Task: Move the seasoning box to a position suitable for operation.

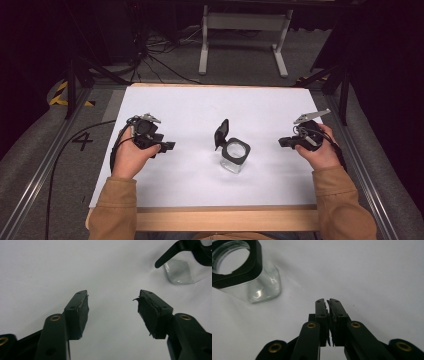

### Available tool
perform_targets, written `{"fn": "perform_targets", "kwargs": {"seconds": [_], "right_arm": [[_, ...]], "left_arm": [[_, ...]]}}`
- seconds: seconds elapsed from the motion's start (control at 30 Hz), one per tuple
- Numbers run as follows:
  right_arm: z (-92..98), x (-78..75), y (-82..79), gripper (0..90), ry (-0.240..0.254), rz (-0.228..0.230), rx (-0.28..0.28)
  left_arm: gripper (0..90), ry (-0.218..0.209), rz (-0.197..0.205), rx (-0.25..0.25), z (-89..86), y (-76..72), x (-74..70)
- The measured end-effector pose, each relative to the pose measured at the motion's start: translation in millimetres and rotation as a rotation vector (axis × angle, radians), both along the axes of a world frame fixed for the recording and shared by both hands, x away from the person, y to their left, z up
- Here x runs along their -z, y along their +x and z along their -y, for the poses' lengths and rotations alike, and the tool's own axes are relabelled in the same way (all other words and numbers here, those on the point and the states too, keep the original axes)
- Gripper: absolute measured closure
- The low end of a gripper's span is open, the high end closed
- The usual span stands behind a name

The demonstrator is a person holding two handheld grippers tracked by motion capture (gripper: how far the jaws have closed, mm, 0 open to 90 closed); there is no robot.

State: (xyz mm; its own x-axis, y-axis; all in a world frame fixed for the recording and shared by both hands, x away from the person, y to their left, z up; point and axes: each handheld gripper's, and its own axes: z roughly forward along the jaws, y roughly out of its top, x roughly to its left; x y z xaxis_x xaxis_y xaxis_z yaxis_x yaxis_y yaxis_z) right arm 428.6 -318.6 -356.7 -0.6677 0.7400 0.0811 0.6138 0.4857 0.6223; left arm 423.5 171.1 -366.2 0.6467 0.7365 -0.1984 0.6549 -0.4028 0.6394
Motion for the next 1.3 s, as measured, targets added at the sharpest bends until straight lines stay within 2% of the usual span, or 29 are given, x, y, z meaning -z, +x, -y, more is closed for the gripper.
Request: {"fn": "perform_targets", "kwargs": {"seconds": [0.03,0.07,0.2,0.23,0.27,0.3,0.33,0.37,0.4,0.43,0.47,0.53,0.63,0.73,0.8,0.87,0.97,1.1,1.2,1.3], "right_arm": [[1.5,-0.5,-0.8,87.2,0.011,-0.008,0.002],[3.6,-1.5,-1.9,88.1,0.019,-0.012,-0.002],[5.1,-4.3,-3.1,88.5,0.038,-0.005,-0.012],[4.8,-4.8,-3.2,88.2,0.035,0.002,-0.013],[4.5,-4.6,-3.2,88.3,0.032,0.007,-0.017],[4.3,-4.4,-3.5,88.2,0.035,0.014,-0.026],[4.6,-4.2,-3.8,88.8,0.041,0.024,-0.028],[5.0,-4.3,-4.4,89.2,0.043,0.024,-0.025],[5.9,-4.6,-4.9,89.5,0.048,0.026,-0.021],[5.9,-4.6,-4.9,89.5,0.048,0.026,-0.021],[6.8,-4.6,-5.3,89.7,0.050,0.032,-0.020],[8.0,-4.5,-7.5,89.8,0.058,0.024,-0.013],[10.3,-4.7,-12.4,89.9,0.059,0.020,-0.005],[12.5,-5.5,-16.6,89.9,0.065,0.029,0.003],[13.2,-5.6,-19.2,89.9,0.069,0.030,0.005],[13.9,-5.3,-21.3,89.9,0.069,0.038,-0.001],[15.4,-5.2,-25.5,89.9,0.074,0.033,0.004],[17.6,-4.8,-30.6,89.9,0.071,0.037,0.010],[19.3,-4.5,-35.7,89.8,0.070,0.038,0.014],[22.3,-3.6,-41.4,89.8,0.060,0.040,0.022]], "left_arm": [[41.9,0.002,-0.009,0.011,-0.1,-1.2,0.0],[42.9,0.005,-0.002,0.016,-0.2,-1.4,0.0],[46.7,-0.031,-0.002,0.030,-0.1,-2.5,-2.2],[48.0,-0.032,0.020,0.023,1.2,-2.4,-5.7],[46.3,-0.051,0.064,0.035,3.2,-3.3,-10.5],[46.1,-0.087,0.066,0.081,4.5,-3.9,-12.4],[51.4,-0.073,0.035,0.094,6.0,-4.7,-13.8],[54.2,-0.073,0.035,0.094,6.0,-4.7,-13.8],[60.0,0.014,0.015,0.049,8.0,-5.2,-17.0],[65.9,0.014,0.015,0.049,8.0,-5.2,-17.0],[65.9,0.008,0.002,0.028,7.6,-4.6,-18.4],[71.8,-0.051,-0.010,0.041,6.1,-3.8,-21.2],[78.7,-0.074,0.022,0.058,8.9,-4.7,-27.8],[84.4,-0.087,0.034,0.059,13.5,-5.7,-31.7],[85.3,-0.101,0.061,0.081,18.1,-6.2,-34.1],[86.7,-0.122,0.063,0.102,22.6,-5.8,-35.1],[89.8,-0.124,0.079,0.126,32.2,-3.8,-35.8],[90.0,-0.164,0.070,0.145,43.6,-1.6,-36.0],[90.0,-0.192,0.060,0.177,53.2,1.3,-36.3],[90.0,-0.191,0.078,0.204,68.9,4.7,-36.9]]}}
